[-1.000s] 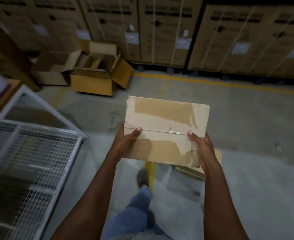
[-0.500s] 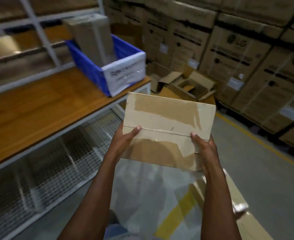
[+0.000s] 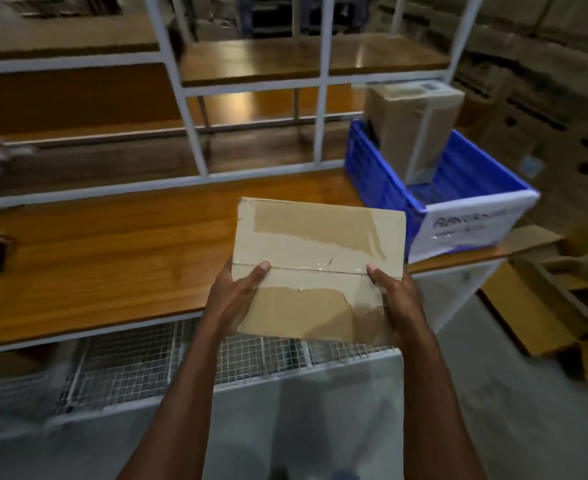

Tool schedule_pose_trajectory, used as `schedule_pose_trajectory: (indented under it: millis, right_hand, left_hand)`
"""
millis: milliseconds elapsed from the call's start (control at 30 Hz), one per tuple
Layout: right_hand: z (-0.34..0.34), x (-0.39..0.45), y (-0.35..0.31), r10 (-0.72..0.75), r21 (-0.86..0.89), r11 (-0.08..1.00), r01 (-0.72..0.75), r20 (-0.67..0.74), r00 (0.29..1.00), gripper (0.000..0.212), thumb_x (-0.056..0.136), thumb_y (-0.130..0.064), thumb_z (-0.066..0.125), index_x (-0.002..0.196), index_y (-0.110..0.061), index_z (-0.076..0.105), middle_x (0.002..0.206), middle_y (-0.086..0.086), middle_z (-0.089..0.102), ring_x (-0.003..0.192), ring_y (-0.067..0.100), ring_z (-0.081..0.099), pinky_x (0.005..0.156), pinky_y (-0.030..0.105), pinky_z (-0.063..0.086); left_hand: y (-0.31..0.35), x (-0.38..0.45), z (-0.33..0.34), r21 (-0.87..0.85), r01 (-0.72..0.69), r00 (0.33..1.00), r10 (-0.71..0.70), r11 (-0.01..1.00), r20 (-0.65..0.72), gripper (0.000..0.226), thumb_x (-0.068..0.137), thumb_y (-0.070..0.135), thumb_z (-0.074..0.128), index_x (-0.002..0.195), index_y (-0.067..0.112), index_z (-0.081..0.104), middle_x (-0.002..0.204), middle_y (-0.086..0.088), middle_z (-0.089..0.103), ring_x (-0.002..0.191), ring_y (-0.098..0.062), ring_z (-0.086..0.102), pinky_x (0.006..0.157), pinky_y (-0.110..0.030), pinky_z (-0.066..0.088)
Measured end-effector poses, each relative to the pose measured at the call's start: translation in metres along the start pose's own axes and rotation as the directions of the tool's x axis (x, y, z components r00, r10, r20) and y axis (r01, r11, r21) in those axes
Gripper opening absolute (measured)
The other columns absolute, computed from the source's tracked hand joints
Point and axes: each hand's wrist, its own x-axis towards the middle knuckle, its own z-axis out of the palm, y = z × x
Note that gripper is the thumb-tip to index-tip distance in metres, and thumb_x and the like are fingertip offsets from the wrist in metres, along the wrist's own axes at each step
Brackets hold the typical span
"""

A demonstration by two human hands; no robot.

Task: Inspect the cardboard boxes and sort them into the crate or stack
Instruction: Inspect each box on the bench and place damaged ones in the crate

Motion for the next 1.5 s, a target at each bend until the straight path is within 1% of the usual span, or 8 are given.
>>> schedule_pose_trajectory:
  millis: [133,200,333,567,1133,1267,1400,1500]
  right_hand:
    - [0.039,0.054,-0.009,-0.01,-0.048,0.999,0.014,0.088,0.996,0.025,0.089,-0.041,0.078,0.111,-0.033,0.069,0.118,-0.007,0.075,0.111,0.02,0.071,0.098,0.045,0.056]
    - [0.053,0.085,-0.016,0.025,-0.073,0.997,-0.016,0.119,0.993,0.042,0.085,-0.052,0.077,0.12,-0.031,0.068,0.122,-0.007,0.075,0.112,0.022,0.071,0.101,0.049,0.055]
    - [0.078,0.152,-0.025,0.128,-0.141,0.985,-0.102,0.193,0.973,0.072,0.072,-0.066,0.078,0.131,-0.027,0.066,0.118,-0.005,0.077,0.108,0.023,0.073,0.098,0.051,0.057]
    - [0.112,0.247,-0.053,0.092,-0.199,0.979,-0.044,0.238,0.967,0.04,0.091,-0.044,0.075,0.124,-0.021,0.069,0.115,-0.002,0.076,0.103,0.019,0.072,0.084,0.039,0.06]
    - [0.212,0.368,-0.07,0.186,-0.536,0.843,-0.045,0.211,0.96,0.049,0.097,-0.044,0.068,0.138,-0.018,0.062,0.127,0.003,0.067,0.105,0.024,0.062,0.084,0.037,0.052]
    - [0.225,0.374,-0.073,0.093,-0.639,0.769,0.035,0.166,0.982,0.054,0.093,-0.044,0.071,0.138,-0.018,0.059,0.132,0.005,0.066,0.108,0.026,0.062,0.073,0.032,0.051]
    - [0.244,0.384,-0.073,-0.159,-0.842,0.49,0.224,0.166,0.973,0.074,0.088,-0.052,0.069,0.148,-0.015,0.048,0.152,0.012,0.047,0.138,0.036,0.046,0.112,0.048,0.043]
    - [0.258,0.392,-0.076,-0.191,-0.865,0.338,0.371,0.323,0.927,0.077,0.092,-0.053,0.062,0.158,-0.022,0.037,0.167,0.01,0.028,0.149,0.037,0.03,0.121,0.049,0.031]
  left_hand:
    - [0.006,0.038,-0.014,-0.074,0.034,0.999,-0.036,0.997,-0.024,0.067,0.075,0.06,0.084,0.132,0.031,0.061,0.122,0.004,0.072,0.11,-0.025,0.07,0.091,-0.052,0.058]
    - [0.017,0.058,-0.012,-0.043,0.027,0.997,-0.029,0.999,-0.067,0.05,0.088,0.049,0.075,0.129,0.025,0.06,0.116,0.011,0.067,0.106,-0.017,0.067,0.082,-0.033,0.055]
    - [0.029,0.11,-0.008,-0.04,0.048,0.989,-0.052,0.998,-0.135,0.054,0.092,0.048,0.071,0.139,0.027,0.053,0.12,0.011,0.055,0.111,-0.017,0.055,0.089,-0.034,0.044]
    - [0.035,0.204,-0.002,-0.021,0.096,0.975,-0.098,0.995,-0.201,0.061,0.083,0.058,0.076,0.137,0.033,0.058,0.124,0.002,0.07,0.107,-0.026,0.069,0.087,-0.056,0.059]
    - [0.047,0.338,-0.024,0.034,0.209,0.96,-0.198,0.977,-0.196,0.042,0.092,0.044,0.074,0.125,0.019,0.067,0.119,-0.005,0.072,0.101,-0.022,0.069,0.08,-0.034,0.057]
    - [0.048,0.352,-0.031,0.102,0.25,0.955,-0.228,0.963,-0.191,0.049,0.09,0.045,0.075,0.129,0.019,0.062,0.119,-0.005,0.068,0.104,-0.023,0.066,0.075,-0.034,0.055]
    - [0.048,0.37,-0.037,0.141,0.283,0.949,-0.255,0.949,-0.185,0.054,0.086,0.038,0.08,0.131,0.018,0.058,0.118,-0.004,0.064,0.107,-0.026,0.062,0.086,-0.04,0.054]
    - [0.051,0.383,-0.044,0.213,0.324,0.938,-0.283,0.922,-0.201,0.092,0.068,0.05,0.089,0.143,0.017,0.047,0.135,-0.006,0.06,0.12,-0.029,0.06,0.095,-0.048,0.056]
